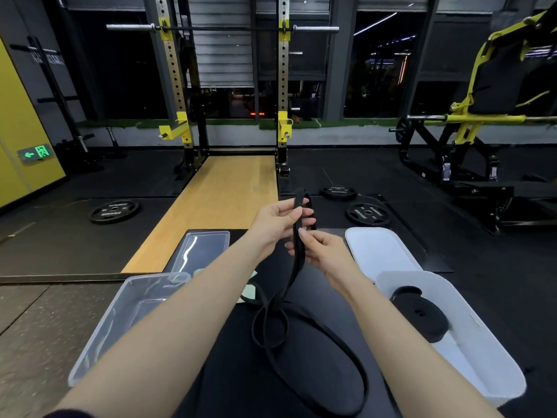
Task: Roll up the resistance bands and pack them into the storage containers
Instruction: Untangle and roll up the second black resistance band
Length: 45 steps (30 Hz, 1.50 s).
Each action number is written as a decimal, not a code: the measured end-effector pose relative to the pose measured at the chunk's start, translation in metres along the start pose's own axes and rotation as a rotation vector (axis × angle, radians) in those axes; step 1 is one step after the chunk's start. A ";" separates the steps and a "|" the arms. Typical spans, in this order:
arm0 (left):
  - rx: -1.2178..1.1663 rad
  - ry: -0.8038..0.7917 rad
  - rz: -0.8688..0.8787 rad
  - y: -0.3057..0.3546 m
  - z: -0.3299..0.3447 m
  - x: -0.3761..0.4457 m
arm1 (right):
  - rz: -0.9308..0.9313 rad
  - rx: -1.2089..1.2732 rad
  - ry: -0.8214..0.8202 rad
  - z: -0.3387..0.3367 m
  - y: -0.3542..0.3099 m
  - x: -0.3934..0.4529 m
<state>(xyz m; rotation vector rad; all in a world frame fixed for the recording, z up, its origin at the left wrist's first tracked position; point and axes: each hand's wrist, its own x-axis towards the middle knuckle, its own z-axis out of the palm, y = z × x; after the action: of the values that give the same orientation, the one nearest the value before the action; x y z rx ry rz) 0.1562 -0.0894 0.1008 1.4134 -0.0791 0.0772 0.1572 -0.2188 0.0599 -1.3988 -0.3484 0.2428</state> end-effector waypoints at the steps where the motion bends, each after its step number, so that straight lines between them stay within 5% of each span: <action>1: -0.006 0.001 -0.009 -0.007 -0.003 0.010 | 0.007 -0.006 0.014 -0.002 0.007 0.008; 12: -0.107 0.005 -0.058 -0.089 -0.045 0.124 | 0.079 0.009 0.172 -0.015 0.084 0.113; 23: -0.101 0.228 -0.438 -0.220 -0.072 0.175 | 0.529 0.078 0.283 -0.033 0.184 0.162; 35: 0.068 0.234 -0.355 -0.227 -0.075 0.218 | 0.616 0.279 0.054 -0.048 0.178 0.172; 45: 0.006 0.315 -0.373 -0.231 -0.085 0.216 | 0.578 0.204 0.119 -0.044 0.180 0.192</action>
<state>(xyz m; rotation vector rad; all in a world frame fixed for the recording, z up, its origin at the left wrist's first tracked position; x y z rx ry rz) 0.3956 -0.0401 -0.1174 1.3850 0.4447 -0.0101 0.3582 -0.1598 -0.1050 -1.2775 0.1849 0.6463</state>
